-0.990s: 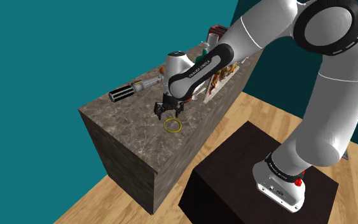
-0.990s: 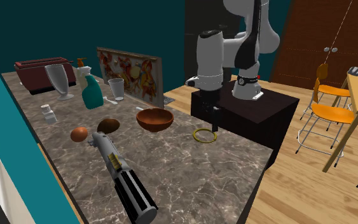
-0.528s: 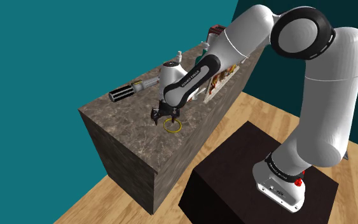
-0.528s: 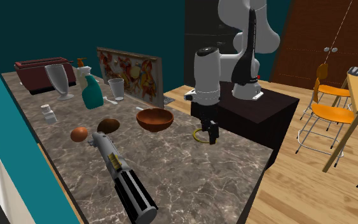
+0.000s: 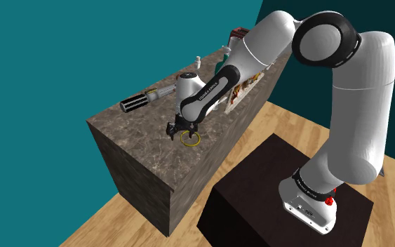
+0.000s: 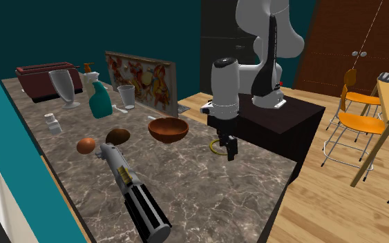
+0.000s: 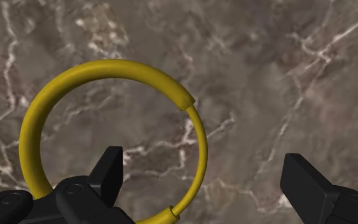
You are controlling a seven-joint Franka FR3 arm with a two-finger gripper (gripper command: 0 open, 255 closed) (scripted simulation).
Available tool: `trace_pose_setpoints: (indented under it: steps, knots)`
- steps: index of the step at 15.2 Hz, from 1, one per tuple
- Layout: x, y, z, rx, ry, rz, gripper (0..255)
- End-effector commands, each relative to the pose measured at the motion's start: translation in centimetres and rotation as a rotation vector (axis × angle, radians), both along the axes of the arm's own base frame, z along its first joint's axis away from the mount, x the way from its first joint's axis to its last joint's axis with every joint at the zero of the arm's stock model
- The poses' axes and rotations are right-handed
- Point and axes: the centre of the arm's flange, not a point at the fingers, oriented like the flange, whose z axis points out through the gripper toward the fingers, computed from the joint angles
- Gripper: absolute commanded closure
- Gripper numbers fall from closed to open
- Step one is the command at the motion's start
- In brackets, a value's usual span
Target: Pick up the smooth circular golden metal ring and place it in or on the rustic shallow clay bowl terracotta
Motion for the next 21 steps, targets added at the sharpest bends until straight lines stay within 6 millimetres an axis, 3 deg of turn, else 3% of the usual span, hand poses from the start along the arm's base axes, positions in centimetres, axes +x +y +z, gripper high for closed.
trace_pose_setpoints:
  steps: [1,2,3,12,21]
  knots:
    - [0.0,0.0,0.0,0.0,0.0,0.0,0]
    - [0.0,0.0,0.0,0.0,0.0,0.0,0]
    - [0.0,0.0,0.0,0.0,0.0,0.0,255]
    - [0.0,0.0,0.0,0.0,0.0,0.0,255]
    - [0.0,0.0,4.7,0.0,0.0,0.0,255]
